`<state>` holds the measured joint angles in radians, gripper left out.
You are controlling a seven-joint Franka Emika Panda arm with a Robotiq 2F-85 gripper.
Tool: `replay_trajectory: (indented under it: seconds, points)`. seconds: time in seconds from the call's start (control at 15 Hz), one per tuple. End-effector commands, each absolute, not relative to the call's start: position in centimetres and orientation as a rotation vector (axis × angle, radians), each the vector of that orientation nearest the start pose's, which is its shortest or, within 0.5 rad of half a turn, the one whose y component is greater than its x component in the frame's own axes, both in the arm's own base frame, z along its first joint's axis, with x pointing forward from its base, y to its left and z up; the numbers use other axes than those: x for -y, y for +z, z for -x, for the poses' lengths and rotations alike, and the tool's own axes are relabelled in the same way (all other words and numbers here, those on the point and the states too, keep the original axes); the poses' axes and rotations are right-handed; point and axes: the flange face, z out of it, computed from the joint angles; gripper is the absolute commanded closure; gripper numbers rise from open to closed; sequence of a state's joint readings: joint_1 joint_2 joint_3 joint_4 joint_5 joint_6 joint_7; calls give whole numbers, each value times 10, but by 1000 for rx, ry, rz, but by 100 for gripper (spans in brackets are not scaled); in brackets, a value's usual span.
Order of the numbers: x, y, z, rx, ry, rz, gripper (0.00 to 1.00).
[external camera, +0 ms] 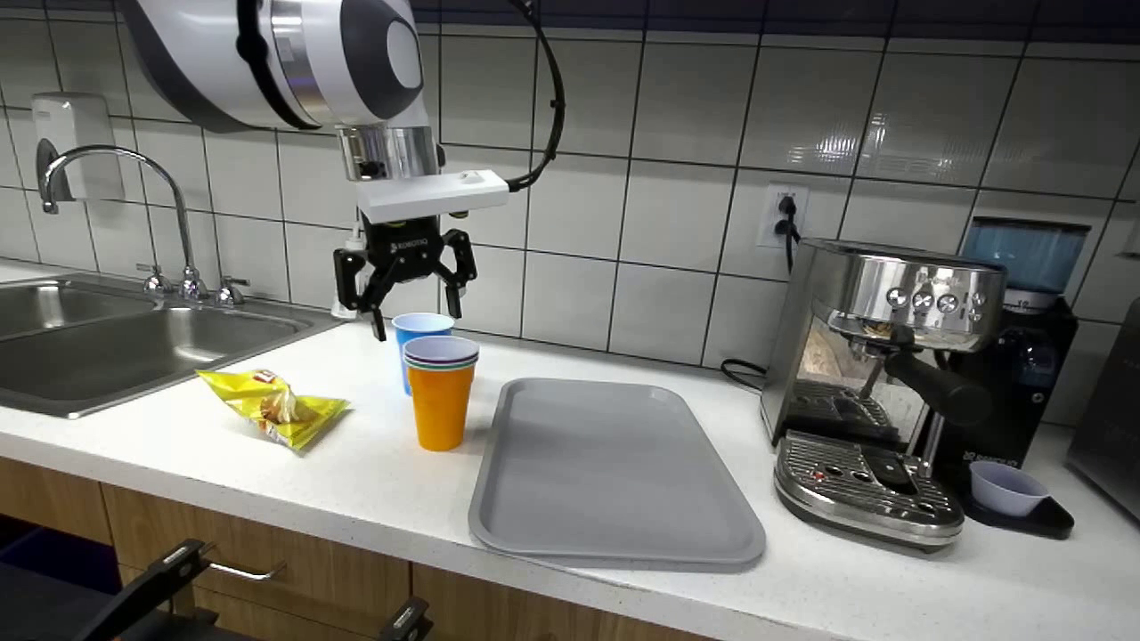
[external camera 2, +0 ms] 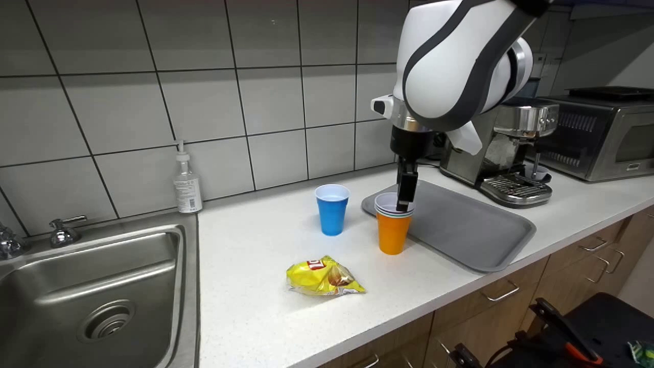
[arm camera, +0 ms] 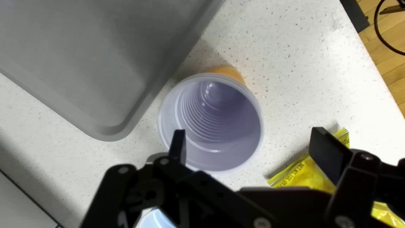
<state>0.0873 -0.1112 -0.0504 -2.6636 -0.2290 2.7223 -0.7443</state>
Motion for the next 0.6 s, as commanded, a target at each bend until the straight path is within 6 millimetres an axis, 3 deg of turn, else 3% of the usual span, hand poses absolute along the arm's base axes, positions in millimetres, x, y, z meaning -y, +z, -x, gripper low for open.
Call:
replay_trajectory:
  seconds: [0.0,0.53]
  points:
    - [-22,293,-453,1496,-212,2921,0]
    - [-32,281,-495,1321,-209,2957,0]
